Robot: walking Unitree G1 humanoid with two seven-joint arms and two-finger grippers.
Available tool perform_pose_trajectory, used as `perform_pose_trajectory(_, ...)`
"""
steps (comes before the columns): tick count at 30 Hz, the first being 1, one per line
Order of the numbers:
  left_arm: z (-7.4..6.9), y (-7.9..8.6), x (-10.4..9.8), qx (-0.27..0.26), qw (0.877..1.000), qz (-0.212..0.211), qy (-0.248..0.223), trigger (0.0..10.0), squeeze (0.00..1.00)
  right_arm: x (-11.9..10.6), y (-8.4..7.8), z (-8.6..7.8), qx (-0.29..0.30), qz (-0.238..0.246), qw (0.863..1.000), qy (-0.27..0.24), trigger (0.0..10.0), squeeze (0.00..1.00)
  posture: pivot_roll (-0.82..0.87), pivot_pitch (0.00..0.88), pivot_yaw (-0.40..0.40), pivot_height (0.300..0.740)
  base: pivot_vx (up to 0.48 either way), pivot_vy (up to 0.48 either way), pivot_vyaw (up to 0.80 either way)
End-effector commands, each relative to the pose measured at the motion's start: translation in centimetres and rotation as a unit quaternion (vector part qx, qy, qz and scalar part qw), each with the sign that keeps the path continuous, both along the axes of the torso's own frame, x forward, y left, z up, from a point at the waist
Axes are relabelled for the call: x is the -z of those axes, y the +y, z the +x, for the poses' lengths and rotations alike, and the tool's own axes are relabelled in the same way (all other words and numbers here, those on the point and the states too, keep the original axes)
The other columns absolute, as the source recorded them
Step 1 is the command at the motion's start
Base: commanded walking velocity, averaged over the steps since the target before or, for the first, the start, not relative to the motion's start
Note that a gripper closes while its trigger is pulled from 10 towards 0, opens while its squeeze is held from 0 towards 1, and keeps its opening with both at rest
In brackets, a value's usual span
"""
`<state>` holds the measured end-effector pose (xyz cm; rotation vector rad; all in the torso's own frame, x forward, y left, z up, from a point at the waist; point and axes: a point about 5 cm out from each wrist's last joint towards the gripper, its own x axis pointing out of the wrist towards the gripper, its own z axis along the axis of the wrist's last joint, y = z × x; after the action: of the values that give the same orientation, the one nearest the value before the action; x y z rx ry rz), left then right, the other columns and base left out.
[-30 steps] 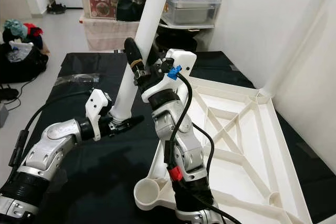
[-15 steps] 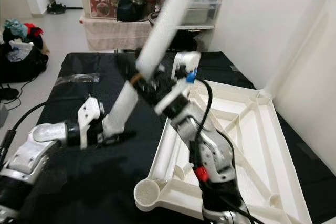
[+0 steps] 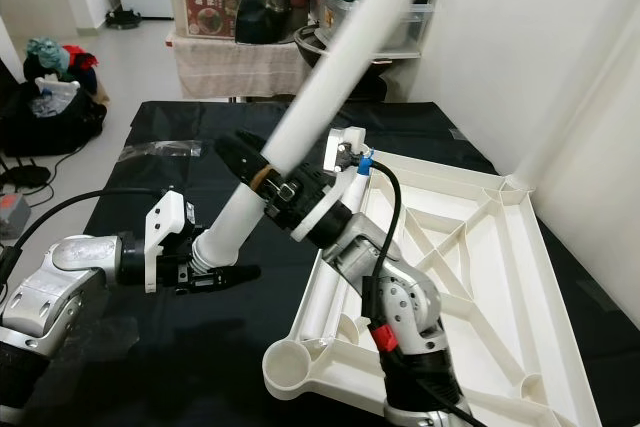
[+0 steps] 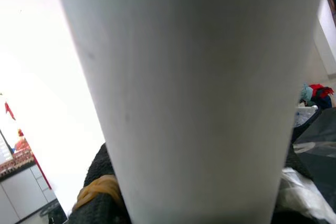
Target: Building children table
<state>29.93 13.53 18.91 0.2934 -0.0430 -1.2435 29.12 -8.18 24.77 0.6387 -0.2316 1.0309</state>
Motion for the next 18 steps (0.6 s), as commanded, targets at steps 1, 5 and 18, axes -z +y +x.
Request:
perform_pose_trajectory(1, -0.6, -0.8, -0.6, 0.044, 0.999, -0.002, -0.024, 10.0, 0.0, 0.3, -0.1, -0.3, -0.016, 0.027, 0.999, 0.018, 0.0, 0.0, 0.08, 0.0, -0.063, 0.74, 0.0, 0.0, 0.0)
perform_pose_trajectory(5, -0.3, -0.7, -0.5, 0.035, 0.999, -0.02, -0.016, 10.0, 1.0, -0.2, -0.4, -0.9, -0.011, 0.036, 0.999, 0.0, 0.0, 0.0, 0.07, 0.0, -0.059, 0.74, 0.0, 0.0, 0.0)
perform_pose_trajectory(18, 2.3, 1.2, -2.8, -0.121, 0.986, -0.065, -0.098, 10.0, 1.0, -0.9, -4.6, 2.2, 0.171, -0.114, 0.977, -0.055, 0.0, 0.0, 0.07, 0.0, -0.066, 0.74, 0.0, 0.0, 0.0)
